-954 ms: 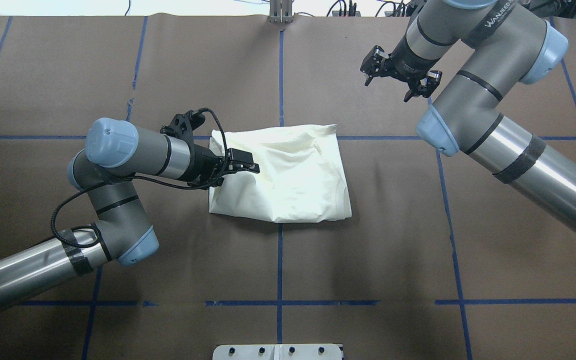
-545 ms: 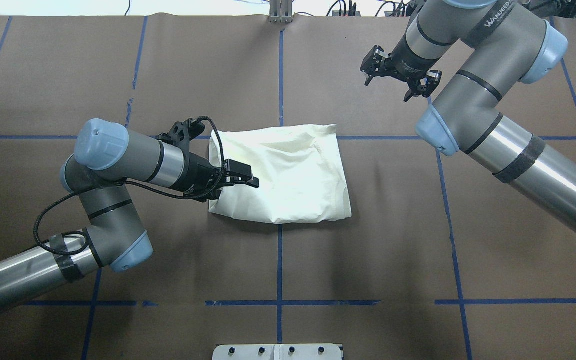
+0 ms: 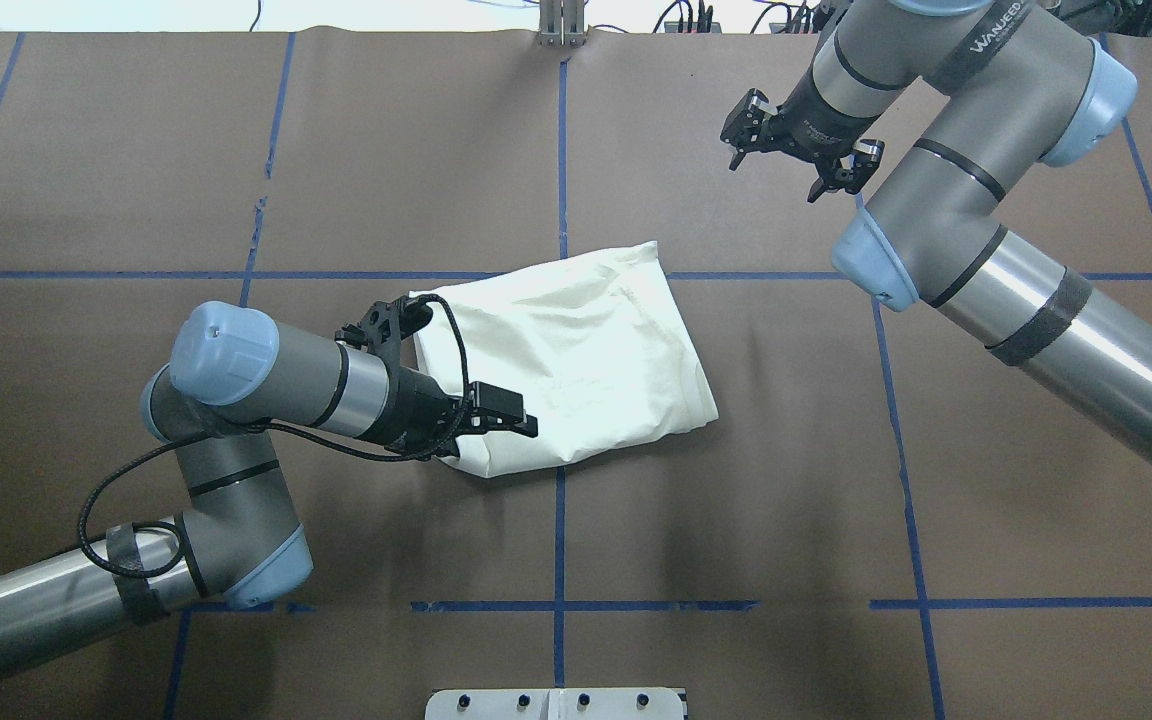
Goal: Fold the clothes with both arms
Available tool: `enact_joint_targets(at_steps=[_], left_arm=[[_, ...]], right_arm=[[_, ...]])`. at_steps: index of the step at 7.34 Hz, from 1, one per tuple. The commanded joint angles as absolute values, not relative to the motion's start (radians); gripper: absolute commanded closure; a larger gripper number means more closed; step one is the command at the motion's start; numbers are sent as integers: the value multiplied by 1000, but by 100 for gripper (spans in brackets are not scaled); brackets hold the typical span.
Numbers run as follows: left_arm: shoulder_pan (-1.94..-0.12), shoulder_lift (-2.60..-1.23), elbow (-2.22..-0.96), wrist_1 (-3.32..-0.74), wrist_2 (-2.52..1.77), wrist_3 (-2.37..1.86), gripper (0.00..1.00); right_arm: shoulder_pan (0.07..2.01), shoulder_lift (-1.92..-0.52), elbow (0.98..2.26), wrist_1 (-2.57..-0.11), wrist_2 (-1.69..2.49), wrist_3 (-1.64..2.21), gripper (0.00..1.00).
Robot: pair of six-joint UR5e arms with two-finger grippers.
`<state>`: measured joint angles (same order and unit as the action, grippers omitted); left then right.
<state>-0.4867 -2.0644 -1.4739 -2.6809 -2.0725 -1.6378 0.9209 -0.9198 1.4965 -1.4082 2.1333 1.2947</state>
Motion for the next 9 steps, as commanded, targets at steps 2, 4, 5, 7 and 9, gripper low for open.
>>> enact_joint_targets(at_steps=[2, 4, 5, 7, 9], left_arm=[[-436, -2065, -1486, -2681, -2036, -1640, 0], [-400, -2016, -1524, -2680, -1999, -1640, 0], [-399, -1949, -1593, -2680, -2002, -1638, 0], [-406, -1879, -1708, -2617, -2005, -1629, 0], [-521, -1853, -1741, -2573, -2006, -1576, 0]], right_arm=[[928, -919, 1496, -1408, 2134, 1295, 0], [934, -919, 1497, -1407, 2134, 1293, 0], [936, -920, 1499, -1407, 2135, 1293, 0], [936, -936, 1515, -1407, 2135, 1287, 0], [946, -1021, 1599, -1408, 2135, 1171, 0]])
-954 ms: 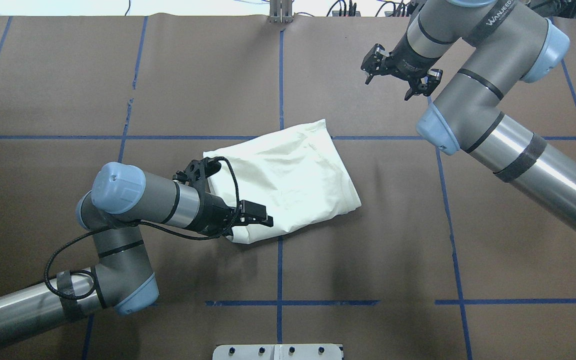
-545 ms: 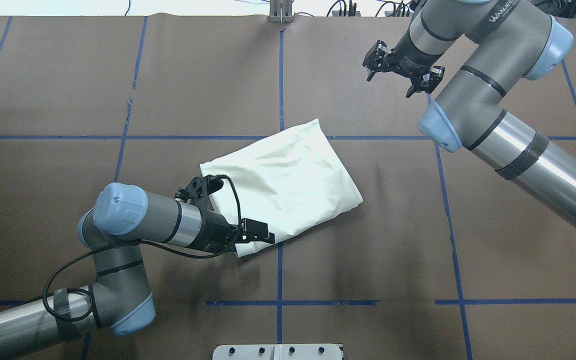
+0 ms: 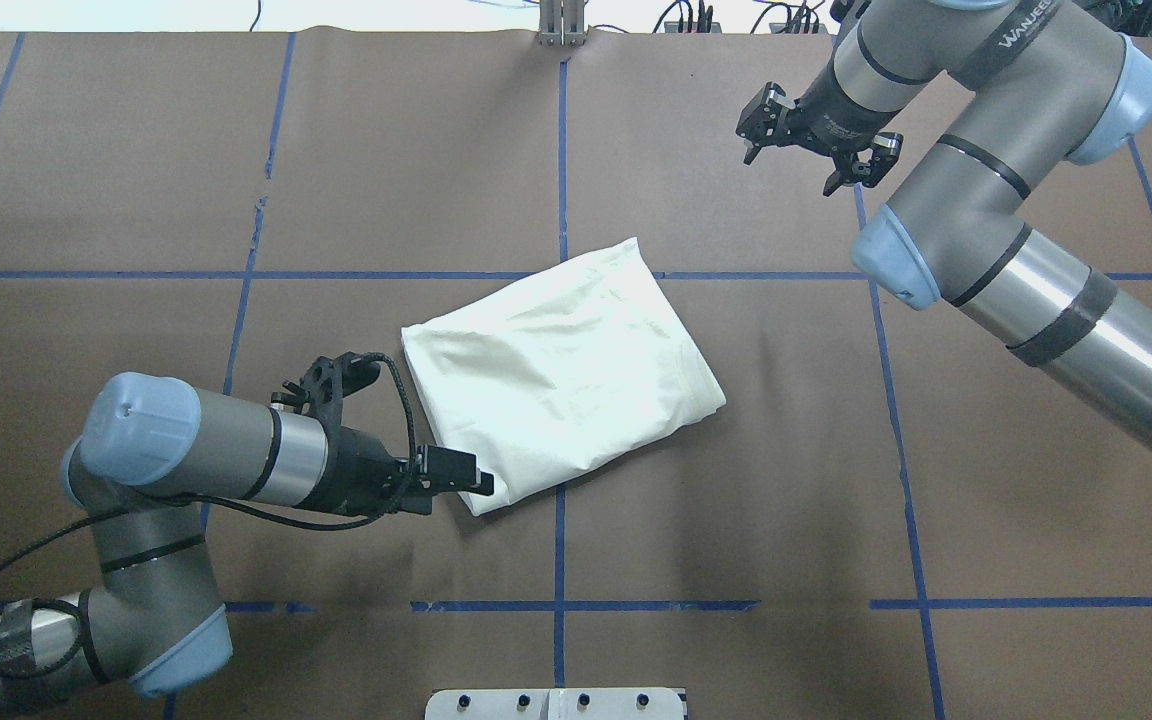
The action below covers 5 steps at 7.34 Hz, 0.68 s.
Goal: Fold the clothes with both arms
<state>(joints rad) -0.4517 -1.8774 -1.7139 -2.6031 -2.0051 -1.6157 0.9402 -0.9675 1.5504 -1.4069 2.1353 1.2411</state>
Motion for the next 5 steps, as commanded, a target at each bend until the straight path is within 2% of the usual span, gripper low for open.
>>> enact_joint_targets(at_steps=[1, 5], left_arm=[[-605, -1800, -1778, -2527, -2009, -1484, 0], [-1007, -1760, -1781, -2184, -2005, -906, 0]], right_arm=[[977, -1066, 1627, -1410, 2135, 1095, 0], [1107, -1319, 1720, -1411, 2151, 747, 0]])
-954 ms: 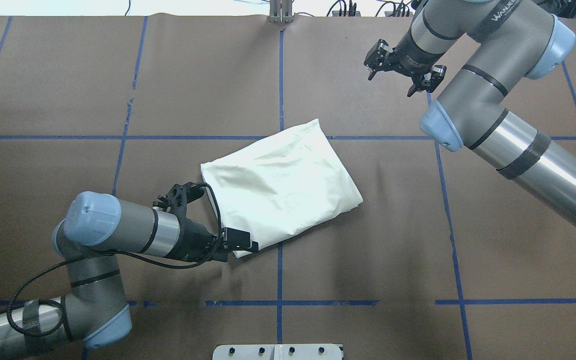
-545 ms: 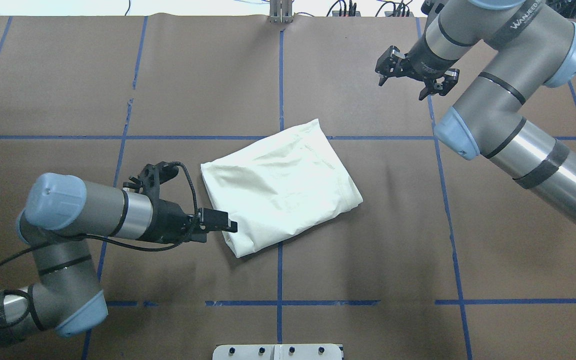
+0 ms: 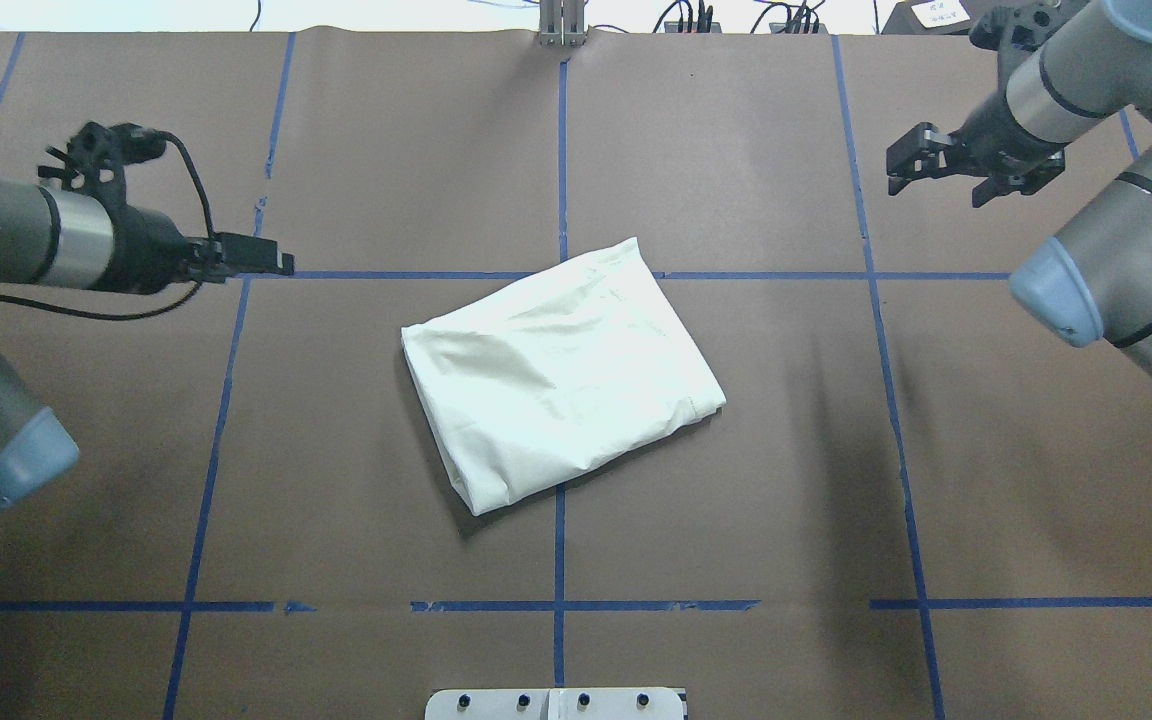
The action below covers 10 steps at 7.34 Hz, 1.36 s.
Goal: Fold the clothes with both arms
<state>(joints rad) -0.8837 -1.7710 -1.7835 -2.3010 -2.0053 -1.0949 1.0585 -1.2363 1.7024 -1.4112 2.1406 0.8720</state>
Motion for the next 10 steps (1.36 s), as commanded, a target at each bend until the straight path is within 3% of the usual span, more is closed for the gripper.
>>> enact_joint_targets(at_steps=[1, 4, 5, 7, 9, 10], left_arm=[[-1105, -1731, -1784, -2101, -2011, -733, 0], [-1364, -1717, -1761, -1797, -2097, -255, 0], [-1464, -1713, -1700, -1746, -2162, -62, 0], [-1567, -1669, -1632, -1743, -2207, 276, 0], [-1582, -1565, -1612, -1802, -2253, 298, 0], [-1580, -1575, -1544, -1900, -2258, 208, 0]], right_arm=[[1153, -1383, 1717, -1411, 2152, 624, 0], [1384, -1546, 1622, -1413, 2286, 201, 0], [1469, -1566, 1574, -1414, 2377, 95, 0], [1544, -1630, 1581, -1420, 2405, -54, 0], [1580, -1655, 1588, -1465, 2393, -91, 0], [1580, -1646, 1594, -1465, 2381, -77, 0]])
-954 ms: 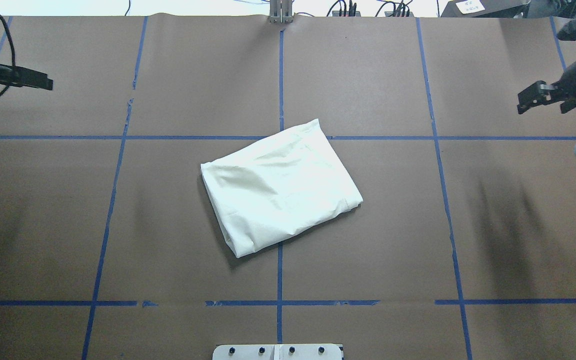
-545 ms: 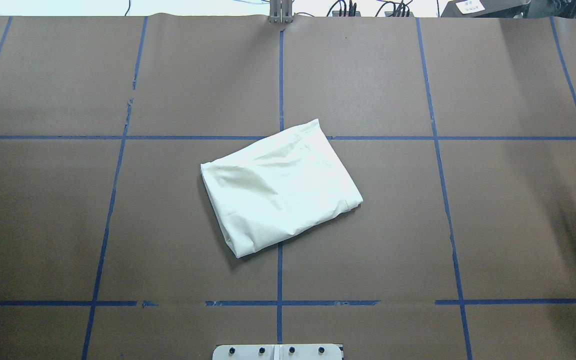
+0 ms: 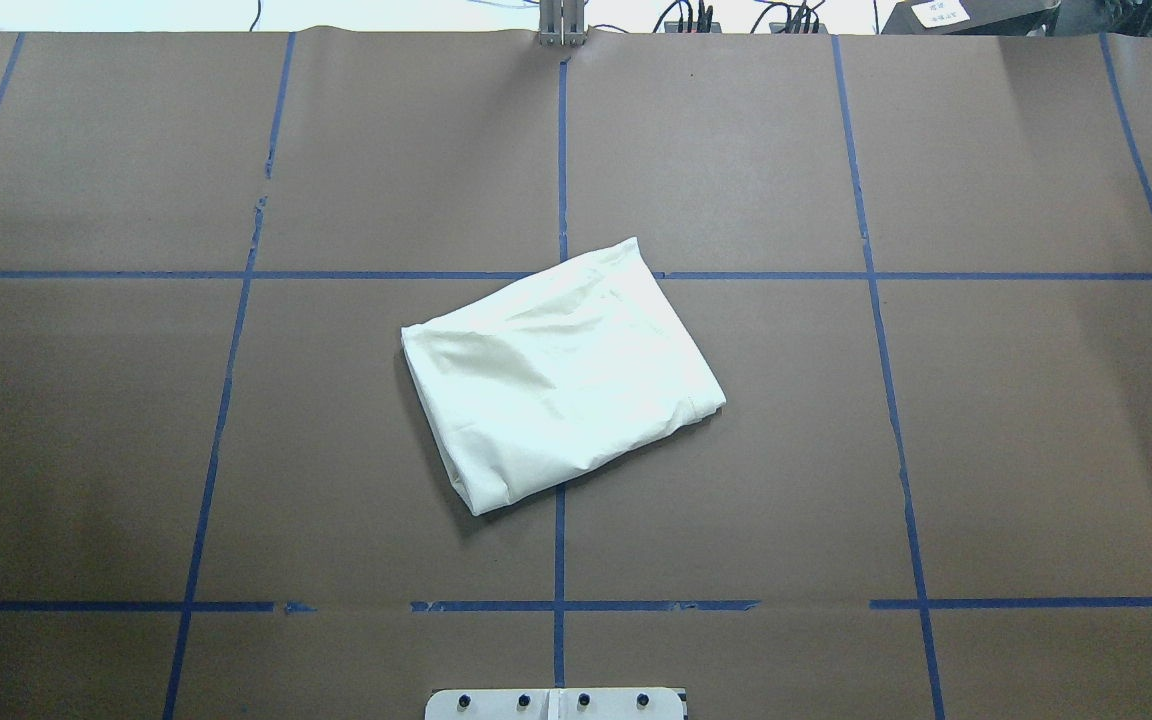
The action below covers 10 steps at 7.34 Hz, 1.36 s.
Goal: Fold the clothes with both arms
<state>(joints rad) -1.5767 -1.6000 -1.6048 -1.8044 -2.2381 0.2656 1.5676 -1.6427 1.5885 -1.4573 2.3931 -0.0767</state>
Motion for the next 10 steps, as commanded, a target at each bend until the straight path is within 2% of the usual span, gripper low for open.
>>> enact_joint_targets(at_steps=[1, 5, 8, 10], left_arm=[[-1580, -1572, -1519, -1973, -2255, 175, 0], [-1539, -1574, -1519, -1848, -2255, 18, 0], [-1529, -1575, -1641, -1566, -2307, -2, 0], [-1531, -1568, -1666, -1528, -2310, 3, 0]], right_arm=[[1580, -1640, 1588, -1463, 2361, -87, 0], [1580, -1640, 1597, -1476, 2365, -71, 0], [1580, -1647, 1597, -1477, 2365, -71, 0], [1580, -1626, 1609, -1550, 2365, -51, 0]])
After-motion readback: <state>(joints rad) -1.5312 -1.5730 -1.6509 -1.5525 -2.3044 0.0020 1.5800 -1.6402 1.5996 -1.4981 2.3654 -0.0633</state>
